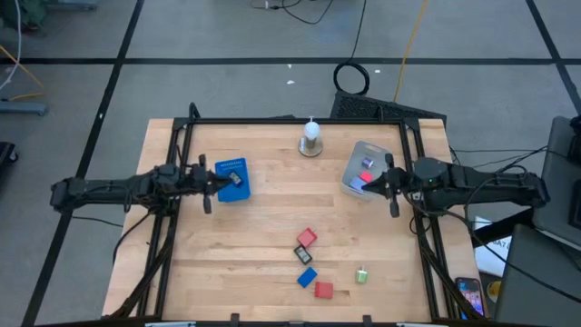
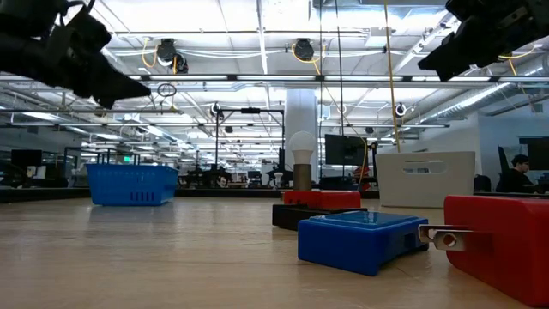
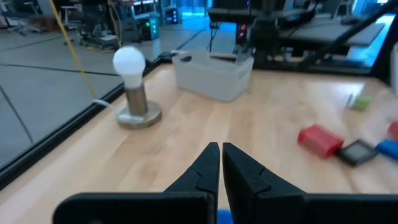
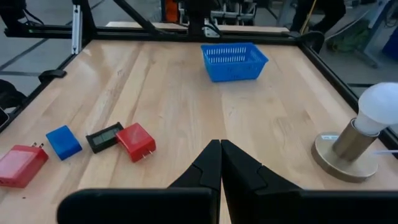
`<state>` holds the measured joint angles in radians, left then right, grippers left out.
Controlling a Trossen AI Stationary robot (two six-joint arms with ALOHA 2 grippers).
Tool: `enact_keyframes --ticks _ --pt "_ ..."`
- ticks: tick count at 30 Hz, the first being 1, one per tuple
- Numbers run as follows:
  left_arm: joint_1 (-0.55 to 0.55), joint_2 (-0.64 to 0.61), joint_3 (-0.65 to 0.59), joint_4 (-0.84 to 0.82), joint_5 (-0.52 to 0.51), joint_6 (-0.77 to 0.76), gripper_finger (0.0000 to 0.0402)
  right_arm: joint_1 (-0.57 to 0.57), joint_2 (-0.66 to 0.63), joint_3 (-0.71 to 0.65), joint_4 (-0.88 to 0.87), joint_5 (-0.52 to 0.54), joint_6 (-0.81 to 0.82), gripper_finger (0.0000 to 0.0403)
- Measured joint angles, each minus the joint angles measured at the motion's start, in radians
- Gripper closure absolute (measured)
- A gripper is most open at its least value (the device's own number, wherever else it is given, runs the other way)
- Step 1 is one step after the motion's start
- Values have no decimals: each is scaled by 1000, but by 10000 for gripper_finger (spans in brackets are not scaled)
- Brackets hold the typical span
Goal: Pick & Place Office items
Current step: Put the black digital clock into the blue bin
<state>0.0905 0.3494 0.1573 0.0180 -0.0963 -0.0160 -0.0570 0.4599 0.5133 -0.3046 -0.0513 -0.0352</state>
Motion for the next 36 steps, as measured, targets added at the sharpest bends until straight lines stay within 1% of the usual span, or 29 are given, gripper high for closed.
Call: enact_keyframes --ticks 3,10,16,19,21,24,27,30,34,36 --pt "-17 92 57 20 -7 -14 378 0 0 0 -15 0 0 403" --pt "-47 365 218 11 -79 -10 378 0 -8 -37 -8 2 -18 403" --pt "-47 495 297 34 -79 -21 378 0 -27 -87 -8 2 -4 403" --pt "-68 581 355 11 -17 -15 378 0 -37 -100 -9 2 -6 403" --pt "-103 669 403 -17 16 3 378 0 -45 -101 -8 2 -7 403" --pt "-163 817 513 -86 20 32 378 0 -50 -101 4 3 -4 403" --pt "-205 958 640 -154 36 28 378 0 -52 -101 23 3 -1 403" --pt "-227 1080 752 -203 144 42 378 0 -51 -101 45 3 16 403" --pt "-252 1209 867 -205 300 105 377 0 -53 -101 54 3 23 403" --pt "-271 1272 920 -218 340 125 375 0 -53 -101 54 3 22 403"
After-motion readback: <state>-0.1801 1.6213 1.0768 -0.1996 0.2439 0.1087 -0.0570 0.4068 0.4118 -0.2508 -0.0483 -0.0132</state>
